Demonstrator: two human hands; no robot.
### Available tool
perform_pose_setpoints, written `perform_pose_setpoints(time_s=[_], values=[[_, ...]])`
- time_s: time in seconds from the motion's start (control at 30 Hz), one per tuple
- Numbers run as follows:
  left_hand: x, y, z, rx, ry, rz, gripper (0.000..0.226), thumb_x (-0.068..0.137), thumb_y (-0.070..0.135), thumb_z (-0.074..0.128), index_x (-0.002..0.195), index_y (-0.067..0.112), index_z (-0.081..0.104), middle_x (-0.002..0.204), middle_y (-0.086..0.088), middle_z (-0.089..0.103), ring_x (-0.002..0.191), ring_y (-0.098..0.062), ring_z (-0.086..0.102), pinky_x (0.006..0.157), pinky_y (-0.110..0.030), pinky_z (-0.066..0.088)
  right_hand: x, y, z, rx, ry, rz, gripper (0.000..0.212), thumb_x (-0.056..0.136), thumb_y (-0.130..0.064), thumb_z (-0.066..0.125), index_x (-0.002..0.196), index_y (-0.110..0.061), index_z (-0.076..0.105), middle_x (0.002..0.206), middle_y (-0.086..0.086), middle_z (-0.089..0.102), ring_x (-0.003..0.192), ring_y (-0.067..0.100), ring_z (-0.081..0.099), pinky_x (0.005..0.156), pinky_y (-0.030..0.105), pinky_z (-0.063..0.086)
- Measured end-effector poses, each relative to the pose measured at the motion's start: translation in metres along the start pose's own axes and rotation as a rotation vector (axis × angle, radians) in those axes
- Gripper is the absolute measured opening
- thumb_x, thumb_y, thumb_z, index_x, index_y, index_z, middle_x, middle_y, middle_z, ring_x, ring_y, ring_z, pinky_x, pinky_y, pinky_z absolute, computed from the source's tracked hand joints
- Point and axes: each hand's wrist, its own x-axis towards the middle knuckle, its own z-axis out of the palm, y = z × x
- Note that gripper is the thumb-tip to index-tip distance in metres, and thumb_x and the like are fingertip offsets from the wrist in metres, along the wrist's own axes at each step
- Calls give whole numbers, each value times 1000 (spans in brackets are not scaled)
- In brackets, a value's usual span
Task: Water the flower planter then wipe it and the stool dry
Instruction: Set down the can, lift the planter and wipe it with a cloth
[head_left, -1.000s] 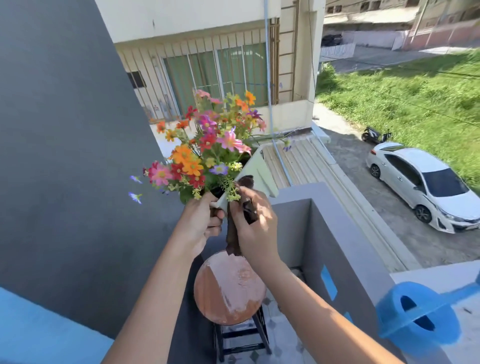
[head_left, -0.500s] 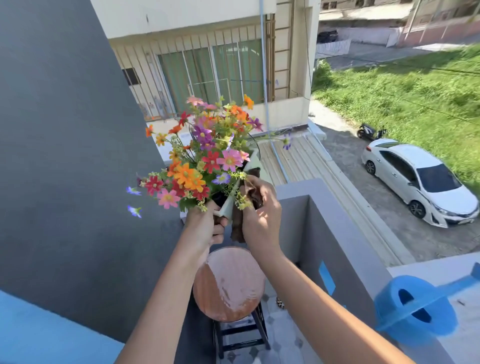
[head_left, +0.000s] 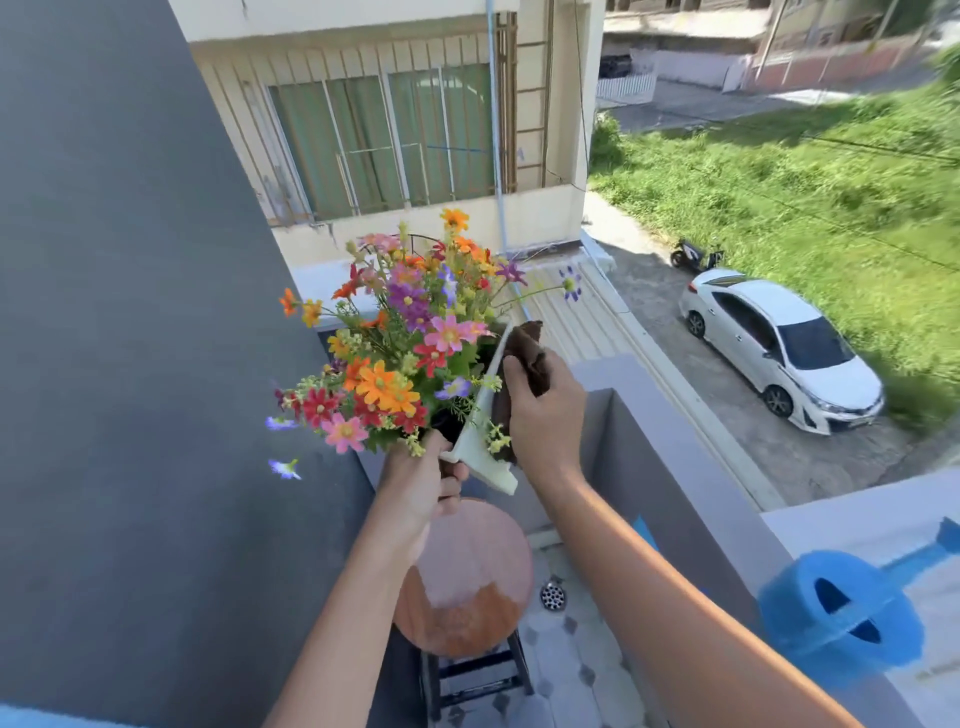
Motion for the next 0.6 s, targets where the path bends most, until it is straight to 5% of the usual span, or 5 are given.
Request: perform_pose_setpoints(time_s=[0.13,0.33,0.4,0.53,0.6], values=[[14,-1,-12,-35,-16,-22,15,94,18,49,86,7,43,54,-3,50,36,-9,27,36,-21,19,9,-5,7,9,6,-85,22,93,-8,63,113,-14,71,107,5,70,96,4,64,88,17,49],[18,-8,-23,35,-9,2,18,95,7,43,77,4,44,56,-8,50,33,-8,28,35,-18,20,20,33,2,-190,101,93,14,93,-18,60,81,-12,63,75,3,63,72,17,54,70,33,43],[22,-11,-22,22,-6,-21,11,95,9,44,86,3,45,58,-9,49,32,-8,28,33,-17,20,8,26,11,-160,107,40,11,94,-19,60,89,-12,68,83,5,68,78,17,60,73,37,48],[33,-17,-24,-59,35,-68,13,96,13,43,105,3,42,63,-11,48,33,-9,28,32,-19,21,-16,20,28,-44,31,-59,26,91,-2,62,116,-6,70,105,7,70,93,10,64,83,15,47],[36,-19,-27,-16,26,-53,11,95,12,43,102,3,44,63,-10,48,33,-9,28,32,-18,21,-16,31,26,-54,30,-63,24,94,-6,62,118,-6,68,107,7,71,97,12,66,84,18,49]])
